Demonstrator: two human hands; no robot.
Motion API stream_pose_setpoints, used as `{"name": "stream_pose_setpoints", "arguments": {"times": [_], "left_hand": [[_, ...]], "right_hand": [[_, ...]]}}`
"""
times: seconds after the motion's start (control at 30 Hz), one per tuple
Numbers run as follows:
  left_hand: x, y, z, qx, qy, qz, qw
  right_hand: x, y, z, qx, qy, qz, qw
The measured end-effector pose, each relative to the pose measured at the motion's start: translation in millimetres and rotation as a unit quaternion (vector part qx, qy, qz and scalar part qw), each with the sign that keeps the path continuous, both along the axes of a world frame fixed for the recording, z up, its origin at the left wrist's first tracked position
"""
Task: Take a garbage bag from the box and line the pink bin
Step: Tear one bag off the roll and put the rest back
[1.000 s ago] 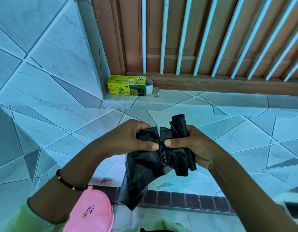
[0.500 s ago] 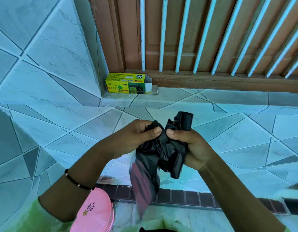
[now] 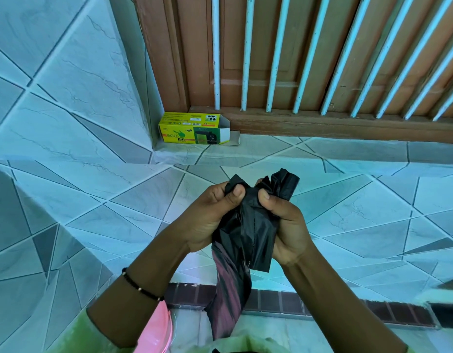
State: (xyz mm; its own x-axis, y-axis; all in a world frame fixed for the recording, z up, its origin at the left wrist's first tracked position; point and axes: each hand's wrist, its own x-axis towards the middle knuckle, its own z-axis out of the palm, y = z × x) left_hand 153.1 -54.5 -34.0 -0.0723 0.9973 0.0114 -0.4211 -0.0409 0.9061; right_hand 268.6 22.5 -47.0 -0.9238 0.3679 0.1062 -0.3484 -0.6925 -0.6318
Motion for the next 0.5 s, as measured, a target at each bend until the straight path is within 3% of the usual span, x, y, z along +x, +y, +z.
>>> {"name": "stream_pose_setpoints", "arguments": {"times": [0.5], "left_hand": [[7.2, -1.0, 0.7, 0.016, -0.043, 0.038, 0.998]], "right_hand": [[-8.0, -1.7, -4.2, -0.047, -0.021, -0.045, 0.998]]}}
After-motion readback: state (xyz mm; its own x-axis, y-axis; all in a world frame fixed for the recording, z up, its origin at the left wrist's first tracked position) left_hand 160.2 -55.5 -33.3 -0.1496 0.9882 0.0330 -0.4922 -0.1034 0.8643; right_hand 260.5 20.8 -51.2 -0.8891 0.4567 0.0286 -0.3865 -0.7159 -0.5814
